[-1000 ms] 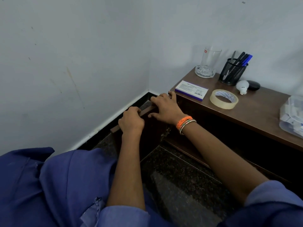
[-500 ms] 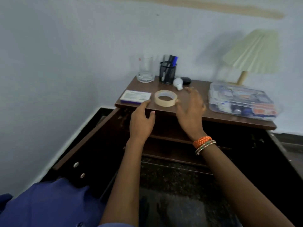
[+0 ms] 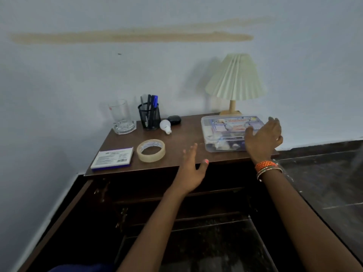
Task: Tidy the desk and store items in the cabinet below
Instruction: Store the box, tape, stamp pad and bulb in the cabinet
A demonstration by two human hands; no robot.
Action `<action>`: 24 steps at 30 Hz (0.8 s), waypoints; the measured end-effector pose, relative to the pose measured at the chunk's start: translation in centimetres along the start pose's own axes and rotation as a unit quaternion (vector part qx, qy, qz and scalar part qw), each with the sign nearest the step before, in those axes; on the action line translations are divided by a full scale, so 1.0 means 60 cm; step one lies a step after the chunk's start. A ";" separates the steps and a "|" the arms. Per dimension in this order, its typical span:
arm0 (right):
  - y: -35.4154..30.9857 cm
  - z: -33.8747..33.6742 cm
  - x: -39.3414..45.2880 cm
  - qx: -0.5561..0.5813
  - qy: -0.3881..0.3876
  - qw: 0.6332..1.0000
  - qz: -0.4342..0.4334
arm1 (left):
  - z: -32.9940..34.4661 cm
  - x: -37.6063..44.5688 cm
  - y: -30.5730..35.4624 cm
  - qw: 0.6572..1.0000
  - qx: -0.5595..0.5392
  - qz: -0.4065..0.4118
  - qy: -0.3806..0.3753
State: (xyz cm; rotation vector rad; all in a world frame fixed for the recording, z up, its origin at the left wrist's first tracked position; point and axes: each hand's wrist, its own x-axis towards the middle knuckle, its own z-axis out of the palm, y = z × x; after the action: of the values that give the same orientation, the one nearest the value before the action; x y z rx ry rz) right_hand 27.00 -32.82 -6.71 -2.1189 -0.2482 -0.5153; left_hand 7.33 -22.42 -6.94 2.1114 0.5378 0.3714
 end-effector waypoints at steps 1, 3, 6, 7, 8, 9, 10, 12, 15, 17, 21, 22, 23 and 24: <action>0.005 0.000 0.015 0.019 0.009 0.999 0.029 | -0.005 0.017 0.007 1.000 0.012 -0.003 0.006; 0.012 0.003 0.039 0.096 0.019 0.991 0.088 | -0.016 0.051 0.026 0.999 0.023 -0.021 0.015; 0.024 0.014 0.050 0.196 0.053 0.965 0.165 | -0.022 0.099 0.048 0.997 -0.001 -0.059 0.039; 0.029 0.020 0.048 0.212 0.070 0.957 0.185 | -0.021 0.116 0.049 0.996 -0.025 -0.069 0.045; 0.034 0.024 0.043 0.218 0.085 0.953 0.190 | -0.019 0.132 0.047 0.994 -0.058 -0.078 0.045; 0.038 0.028 0.039 0.217 0.096 0.955 0.180 | -0.015 0.143 0.043 0.991 -0.091 -0.088 0.045; 0.039 0.030 0.035 0.210 0.101 0.958 0.166 | -0.009 0.149 0.037 0.988 -0.113 -0.101 0.044; 0.042 0.031 0.031 0.193 0.105 0.965 0.145 | 0.004 0.157 0.021 0.987 -0.109 -0.115 0.031; 0.044 0.027 0.029 0.176 0.106 0.971 0.123 | 0.016 0.166 0.006 0.994 -0.052 -0.093 -0.002; 0.043 0.026 0.024 0.168 0.108 0.973 0.112 | 0.015 0.171 0.001 0.995 -0.045 -0.090 -0.015; 0.034 0.024 0.015 0.162 0.099 0.977 0.102 | 0.013 0.167 -0.006 0.995 -0.050 -0.085 -0.018; 0.032 0.022 0.011 0.160 0.093 0.977 0.102 | 0.015 0.164 -0.007 0.995 -0.049 -0.082 -0.016; 0.031 0.021 0.008 0.153 0.090 0.979 0.102 | 0.016 0.159 -0.009 0.996 -0.041 -0.077 -0.011; 0.029 0.019 0.006 0.148 0.087 0.980 0.103 | 0.017 0.154 -0.011 0.997 -0.029 -0.072 -0.003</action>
State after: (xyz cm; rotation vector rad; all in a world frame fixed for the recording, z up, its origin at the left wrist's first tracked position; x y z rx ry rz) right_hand 28.26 -32.86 -8.39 -1.7742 -0.0038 -0.5040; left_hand 15.59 -18.11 -7.48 2.0039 0.6628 0.2949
